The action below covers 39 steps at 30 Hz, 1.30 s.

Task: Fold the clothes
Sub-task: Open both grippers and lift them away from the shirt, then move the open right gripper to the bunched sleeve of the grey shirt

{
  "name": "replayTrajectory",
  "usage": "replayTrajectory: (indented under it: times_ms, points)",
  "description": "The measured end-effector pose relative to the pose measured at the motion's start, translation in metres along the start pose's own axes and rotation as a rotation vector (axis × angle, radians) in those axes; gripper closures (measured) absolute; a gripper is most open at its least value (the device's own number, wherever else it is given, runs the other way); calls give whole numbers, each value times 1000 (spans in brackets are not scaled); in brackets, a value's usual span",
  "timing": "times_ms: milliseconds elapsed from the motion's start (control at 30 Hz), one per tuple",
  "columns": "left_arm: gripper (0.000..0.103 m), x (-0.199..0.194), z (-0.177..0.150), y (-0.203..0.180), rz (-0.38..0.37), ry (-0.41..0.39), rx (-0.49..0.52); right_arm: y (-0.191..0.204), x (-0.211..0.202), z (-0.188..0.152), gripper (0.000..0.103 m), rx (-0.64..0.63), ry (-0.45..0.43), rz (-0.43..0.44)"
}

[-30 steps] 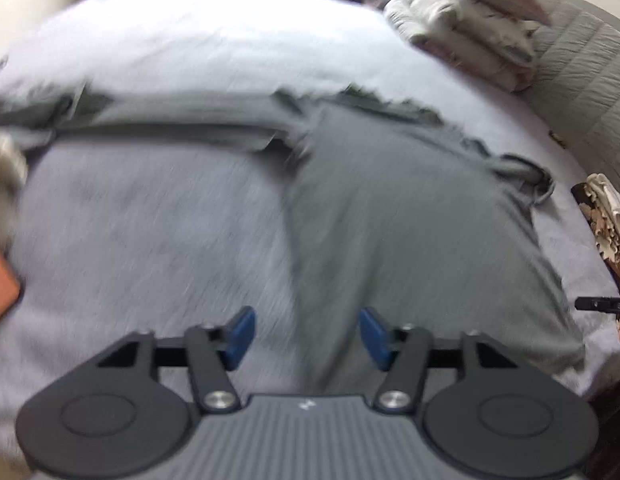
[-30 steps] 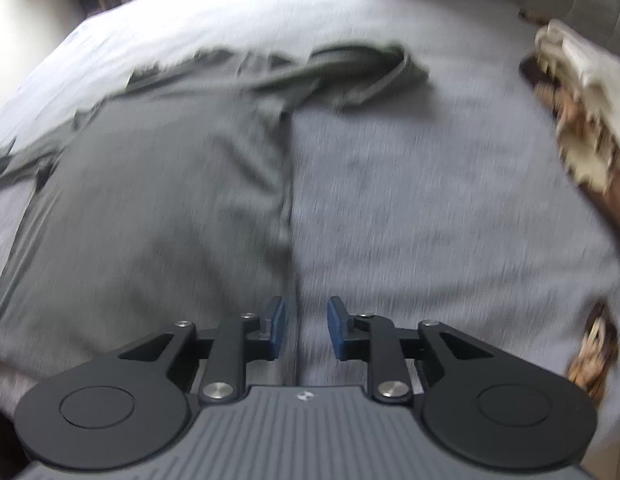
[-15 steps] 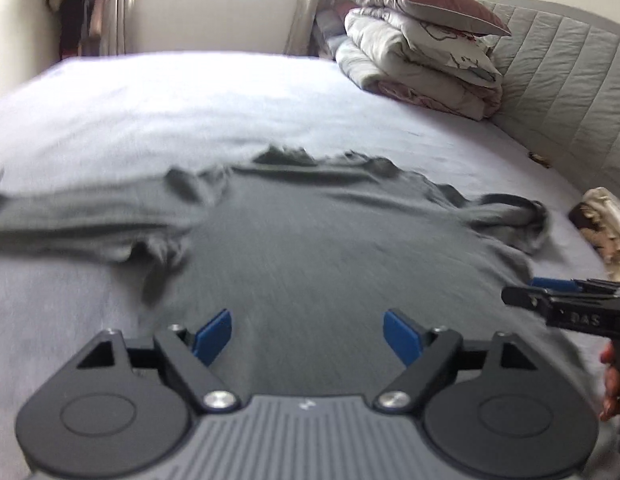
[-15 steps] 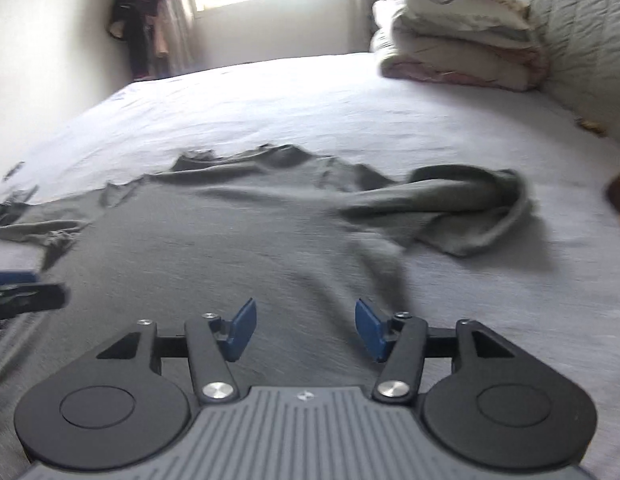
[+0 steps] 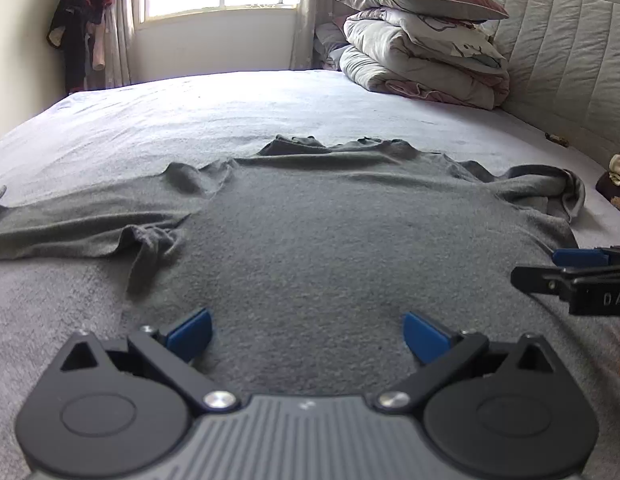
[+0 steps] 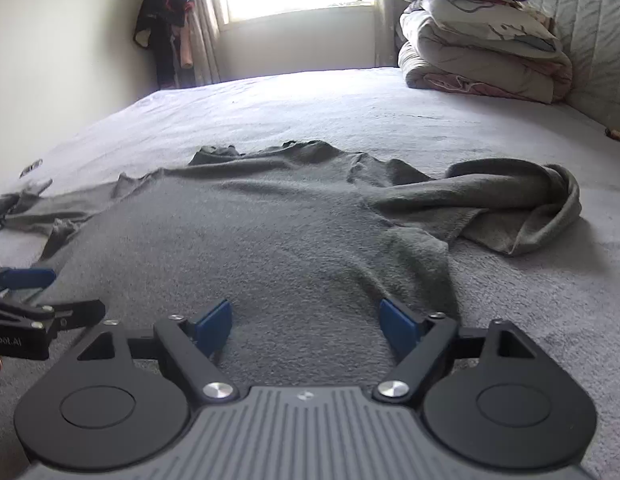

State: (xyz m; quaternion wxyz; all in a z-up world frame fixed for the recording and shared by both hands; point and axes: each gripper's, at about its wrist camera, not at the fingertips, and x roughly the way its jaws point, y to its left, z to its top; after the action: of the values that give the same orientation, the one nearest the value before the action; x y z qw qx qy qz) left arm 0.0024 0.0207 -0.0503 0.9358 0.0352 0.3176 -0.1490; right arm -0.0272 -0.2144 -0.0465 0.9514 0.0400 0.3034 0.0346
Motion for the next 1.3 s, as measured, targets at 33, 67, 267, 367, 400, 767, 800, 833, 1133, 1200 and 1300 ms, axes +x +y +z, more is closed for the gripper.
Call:
replayTrajectory:
  times_ms: [33, 67, 267, 367, 400, 767, 800, 833, 1133, 1200, 1300]
  points:
    - [0, 0, 0, -1, 5, 1, 5, 3, 1, 0, 14, -14, 3, -6]
    - [0, 1, 0, -3, 9, 2, 11, 5, 1, -1, 13, -25, 4, -11]
    - [0, 1, -1, -8, 31, 7, 35, 7, 1, -4, 7, -40, 9, -6]
    - [0, 2, -2, -7, 27, 6, 30, 8, 2, -5, 4, -49, 15, -6]
    - [0, 2, -2, -6, 26, 6, 28, 9, 2, -5, 3, -53, 16, -7]
    - [0, 0, -2, -6, 26, 6, 32, 12, 3, -6, 0, -66, 22, -15]
    - [0, 0, -2, -6, 26, 6, 32, 12, 3, -6, 0, -66, 23, -16]
    - [0, 0, -2, -6, 26, 6, 33, 12, 3, -5, 0, -66, 23, -16]
    - [0, 2, -2, -8, 29, 7, 35, 12, 4, -6, 0, -66, 22, -15]
    - [0, 2, -2, -8, 30, 7, 35, 12, 4, -6, 0, -67, 23, -16]
    - [0, 2, -2, -8, 31, 7, 36, 12, 4, -6, 0, -65, 23, -14]
